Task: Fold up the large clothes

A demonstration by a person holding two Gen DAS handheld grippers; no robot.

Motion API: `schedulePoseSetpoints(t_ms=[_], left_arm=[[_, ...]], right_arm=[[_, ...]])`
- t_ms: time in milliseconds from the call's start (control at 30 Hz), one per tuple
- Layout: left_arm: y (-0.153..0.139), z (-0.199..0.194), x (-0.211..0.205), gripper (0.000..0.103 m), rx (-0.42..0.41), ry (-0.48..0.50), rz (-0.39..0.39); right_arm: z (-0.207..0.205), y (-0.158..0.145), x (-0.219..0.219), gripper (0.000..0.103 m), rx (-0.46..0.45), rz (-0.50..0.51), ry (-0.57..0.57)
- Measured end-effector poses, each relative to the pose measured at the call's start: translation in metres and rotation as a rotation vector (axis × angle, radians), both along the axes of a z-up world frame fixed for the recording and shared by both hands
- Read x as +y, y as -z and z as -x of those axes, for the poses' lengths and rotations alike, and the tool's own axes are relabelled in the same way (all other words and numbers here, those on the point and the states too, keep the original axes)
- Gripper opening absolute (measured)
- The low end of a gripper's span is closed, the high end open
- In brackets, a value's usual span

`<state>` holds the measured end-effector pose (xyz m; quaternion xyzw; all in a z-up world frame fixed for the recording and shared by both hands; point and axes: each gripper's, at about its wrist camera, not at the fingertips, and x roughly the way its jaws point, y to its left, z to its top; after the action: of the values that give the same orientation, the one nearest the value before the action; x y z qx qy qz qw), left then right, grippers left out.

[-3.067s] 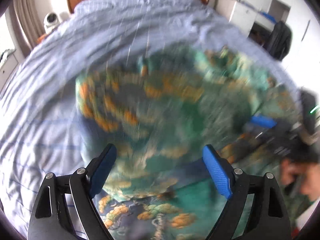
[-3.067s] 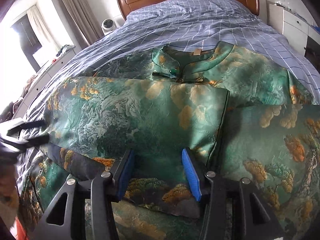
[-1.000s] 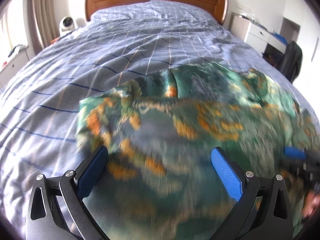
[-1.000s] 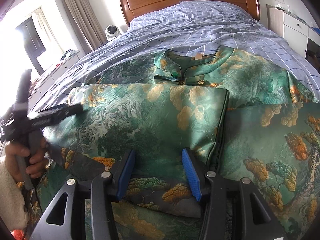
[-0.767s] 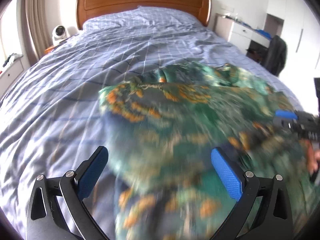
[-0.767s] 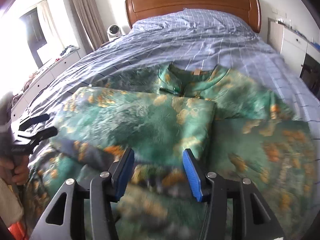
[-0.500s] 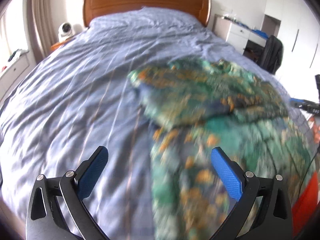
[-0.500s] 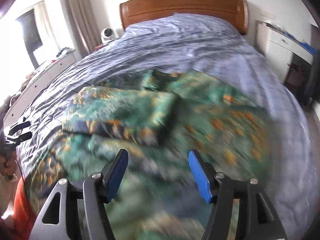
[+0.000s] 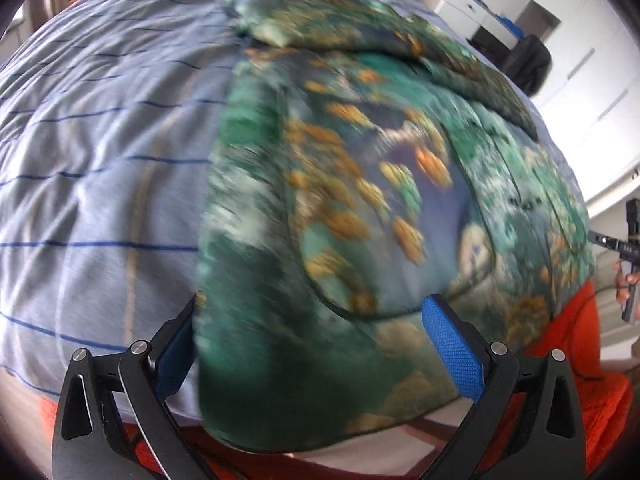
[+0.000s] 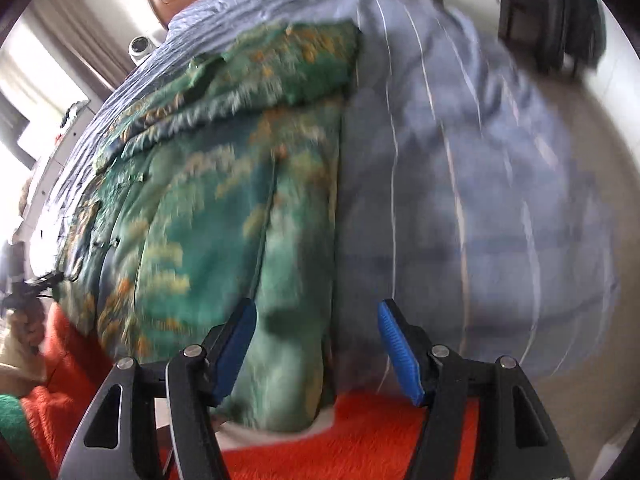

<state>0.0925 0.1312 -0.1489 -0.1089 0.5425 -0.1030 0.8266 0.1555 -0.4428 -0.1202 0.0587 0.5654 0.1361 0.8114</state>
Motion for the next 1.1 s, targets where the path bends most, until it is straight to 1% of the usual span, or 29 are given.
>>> schedulePoseSetpoints(t_ms=[100,167,233,333,367,467,500,533,567,600,633,667,700,733,767,800,900,1033,1100], left_arm=[[-0.001,0.005,-0.014,0.102,-0.009,0.036,-0.031],[-0.002,0.004,-0.017,0.102,-0.006,0.039,-0.029],[-0.003,0.003,-0.017,0.101,0.0,0.026,-0.016],[0.0,0.001,-0.017,0.101,0.005,0.01,-0.003],[0.003,0.0,-0.018,0.101,0.011,0.008,-0.01],[0.009,-0.001,-0.027,0.101,0.016,0.011,-0.073],[0.008,0.0,-0.029,0.098,0.015,0.018,-0.095],[0.007,0.0,-0.034,0.089,0.014,0.021,-0.11],[0.004,0.001,-0.036,0.085,0.015,0.024,-0.124],[0.001,0.002,-0.037,0.076,0.017,0.024,-0.134],[-0.002,0.003,-0.036,0.065,0.019,0.022,-0.136],[-0.006,0.004,-0.034,0.059,0.02,0.016,-0.132],[-0.009,0.004,-0.031,0.044,0.022,0.004,-0.129],[-0.012,0.004,-0.028,0.032,0.027,-0.006,-0.12],[-0.015,0.004,-0.023,0.028,0.035,-0.019,-0.091],[-0.018,0.005,-0.017,0.02,0.04,-0.036,-0.058],[-0.026,0.004,-0.007,0.015,0.045,-0.08,0.017],[-0.04,0.01,-0.003,0.014,0.012,-0.093,0.029],[-0.048,0.013,-0.002,0.014,-0.006,-0.092,0.039]], right_arm=[[0.007,0.017,0.004,0.065,0.027,-0.059,-0.023],[0.005,0.025,0.011,0.066,0.046,-0.082,-0.04],[0.003,0.027,0.015,0.066,0.061,-0.094,-0.059],[0.004,0.026,0.018,0.066,0.075,-0.07,-0.097],[0.003,0.028,0.019,0.066,0.078,-0.068,-0.101],[0.001,0.035,0.021,0.066,0.106,-0.085,-0.089],[0.001,0.036,0.024,0.063,0.116,-0.085,-0.095],[0.001,0.034,0.029,0.058,0.123,-0.082,-0.113],[0.002,0.033,0.033,0.055,0.124,-0.072,-0.127],[0.002,0.029,0.039,0.048,0.121,-0.047,-0.148],[0.003,0.025,0.044,0.038,0.116,-0.035,-0.161],[0.004,0.019,0.049,0.033,0.107,-0.026,-0.173],[0.005,0.014,0.049,0.024,0.099,-0.024,-0.182],[0.005,0.009,0.053,0.02,0.088,-0.023,-0.189],[0.004,0.003,0.057,0.019,0.076,-0.022,-0.196],[0.003,-0.001,0.057,0.017,0.07,-0.026,-0.201],[-0.001,-0.016,0.064,0.016,0.039,-0.063,-0.207],[-0.005,-0.035,0.065,0.016,0.001,-0.113,-0.202],[-0.005,-0.043,0.067,0.016,-0.017,-0.12,-0.206]])
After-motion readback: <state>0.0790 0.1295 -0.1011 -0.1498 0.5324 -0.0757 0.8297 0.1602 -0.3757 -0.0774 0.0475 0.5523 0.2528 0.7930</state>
